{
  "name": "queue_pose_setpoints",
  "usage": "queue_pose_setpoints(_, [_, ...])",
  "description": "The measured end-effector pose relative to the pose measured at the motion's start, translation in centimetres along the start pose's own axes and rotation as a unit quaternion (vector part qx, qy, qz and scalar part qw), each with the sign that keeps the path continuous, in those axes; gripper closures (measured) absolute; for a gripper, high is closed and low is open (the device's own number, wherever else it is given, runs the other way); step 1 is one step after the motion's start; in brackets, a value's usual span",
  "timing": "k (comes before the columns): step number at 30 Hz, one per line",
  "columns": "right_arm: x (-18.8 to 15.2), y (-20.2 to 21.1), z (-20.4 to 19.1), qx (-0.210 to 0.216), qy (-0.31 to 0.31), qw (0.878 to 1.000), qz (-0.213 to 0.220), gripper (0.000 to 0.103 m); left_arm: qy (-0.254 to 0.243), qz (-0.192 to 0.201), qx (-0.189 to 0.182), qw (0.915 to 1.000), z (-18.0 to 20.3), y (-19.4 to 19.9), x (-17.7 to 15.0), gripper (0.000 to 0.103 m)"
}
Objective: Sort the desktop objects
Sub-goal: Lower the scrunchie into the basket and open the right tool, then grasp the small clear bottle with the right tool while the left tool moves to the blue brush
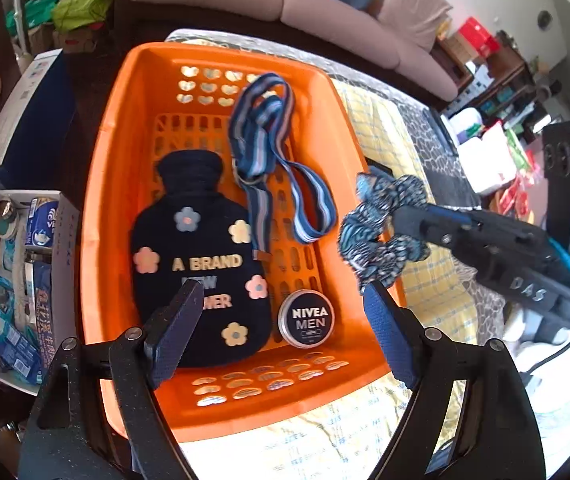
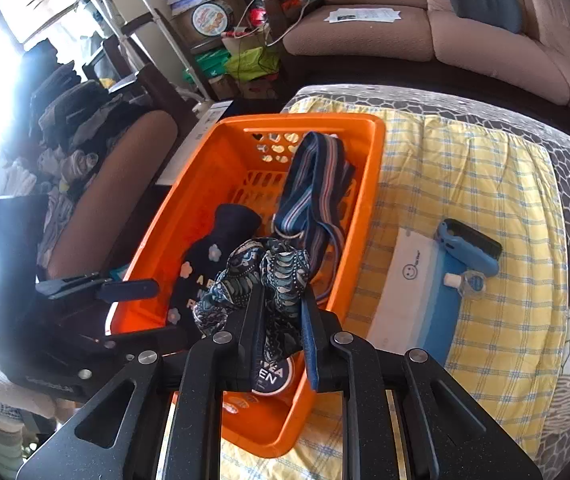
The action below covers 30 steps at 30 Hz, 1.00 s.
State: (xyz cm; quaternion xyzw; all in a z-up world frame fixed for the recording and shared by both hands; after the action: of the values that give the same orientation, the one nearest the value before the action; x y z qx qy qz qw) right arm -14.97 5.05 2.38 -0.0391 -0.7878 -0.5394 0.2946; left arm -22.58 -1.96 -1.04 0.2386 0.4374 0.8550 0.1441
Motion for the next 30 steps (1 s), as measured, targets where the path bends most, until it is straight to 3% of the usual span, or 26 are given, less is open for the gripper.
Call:
queue_pose_setpoints(6, [-0.5, -4.0, -1.6, -0.042, 0.047, 0.997, -0.038, 0.086, 0.012, -0.003, 0.000, 0.9999, -2.5, 0.4, -0.2, 0.023])
queue_pose_setpoints(16, [-1.8, -8.3, -1.5, -0.126, 0.115, 0.981, -0.093, 0.085, 0.014, -0.010, -0.011, 0.9998, -2.8, -0.6, -1.1, 0.023])
queue_pose_setpoints(17, [-1.9, -8.6, -1.4, -0.135, 0.120, 0.979, -0.095, 0.083, 0.013, -0.010, -0.013, 0.9998, -2.7, -0.6, -1.2, 0.023])
queue_pose_setpoints(19, [-1.9, -8.9, -1.2, -0.144, 0.126, 0.977, -0.097, 0.065, 0.011, -0.010, -0.012, 0.9998, -2.6, -0.6, -1.4, 0.023])
queue_pose_setpoints(21, [-1.7, -8.8, -1.0, -0.155, 0.129, 0.975, -0.092, 0.058, 0.008, -0.010, -0.009, 0.9999, -2.5, -0.6, -1.5, 0.023])
queue_pose_setpoints(24, [-1.0, -7.8, -0.9, -0.158, 0.125, 0.977, -0.073, 0.057, 0.002, -0.006, 0.002, 1.0000, -2.4, -0.5, -1.5, 0.023])
queue_pose_setpoints(30, [0.1, -4.4, -0.3, -0.152, 0.113, 0.981, -0.041, 0.045, -0.011, 0.017, 0.038, 0.9991, -2.1, 0.3, -1.3, 0.019])
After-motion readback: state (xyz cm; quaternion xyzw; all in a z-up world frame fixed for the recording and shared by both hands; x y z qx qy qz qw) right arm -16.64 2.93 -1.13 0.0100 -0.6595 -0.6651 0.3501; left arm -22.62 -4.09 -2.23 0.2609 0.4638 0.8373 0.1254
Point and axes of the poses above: each gripper's, at about its wrist camera, not at the fingertips, and y roughly against the way its jaws point, z to its right, x to its top, the point moved 9 cm from there along -y, roughly the way its jaws point, and after that the axes turned 5 degrees about y, right-handed, at the moved point
